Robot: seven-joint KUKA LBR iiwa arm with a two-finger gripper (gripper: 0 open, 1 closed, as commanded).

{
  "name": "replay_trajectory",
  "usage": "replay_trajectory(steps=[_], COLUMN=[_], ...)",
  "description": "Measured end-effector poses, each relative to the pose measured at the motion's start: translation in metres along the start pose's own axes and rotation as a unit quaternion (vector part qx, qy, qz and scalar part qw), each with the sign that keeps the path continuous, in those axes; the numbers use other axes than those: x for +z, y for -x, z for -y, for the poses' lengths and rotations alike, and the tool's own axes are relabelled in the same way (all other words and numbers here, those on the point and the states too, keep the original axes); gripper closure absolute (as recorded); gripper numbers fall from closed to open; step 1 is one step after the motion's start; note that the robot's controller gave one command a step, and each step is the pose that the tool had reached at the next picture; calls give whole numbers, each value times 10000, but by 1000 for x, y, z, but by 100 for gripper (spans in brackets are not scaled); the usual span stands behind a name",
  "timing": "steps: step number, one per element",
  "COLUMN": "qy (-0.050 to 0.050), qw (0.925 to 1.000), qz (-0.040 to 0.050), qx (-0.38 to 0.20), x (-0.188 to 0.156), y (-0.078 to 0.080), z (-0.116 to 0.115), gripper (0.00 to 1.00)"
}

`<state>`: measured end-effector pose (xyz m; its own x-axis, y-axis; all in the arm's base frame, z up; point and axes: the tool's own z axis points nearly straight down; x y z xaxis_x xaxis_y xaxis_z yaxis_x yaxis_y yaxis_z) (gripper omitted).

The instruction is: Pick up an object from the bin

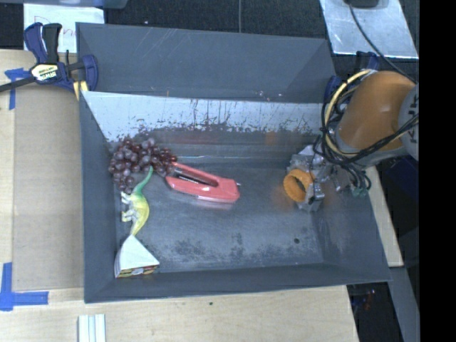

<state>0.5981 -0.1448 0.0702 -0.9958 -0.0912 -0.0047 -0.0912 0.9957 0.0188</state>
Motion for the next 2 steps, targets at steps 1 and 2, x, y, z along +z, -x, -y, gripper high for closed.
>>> replay_trajectory(steps=[1, 2], qy=[-15, -18], qw=[10000, 10000], qz=[13, 12], qx=[3, 3], x=[-14, -32], y=[0, -1], z=[1, 1], gripper=[100, 100])
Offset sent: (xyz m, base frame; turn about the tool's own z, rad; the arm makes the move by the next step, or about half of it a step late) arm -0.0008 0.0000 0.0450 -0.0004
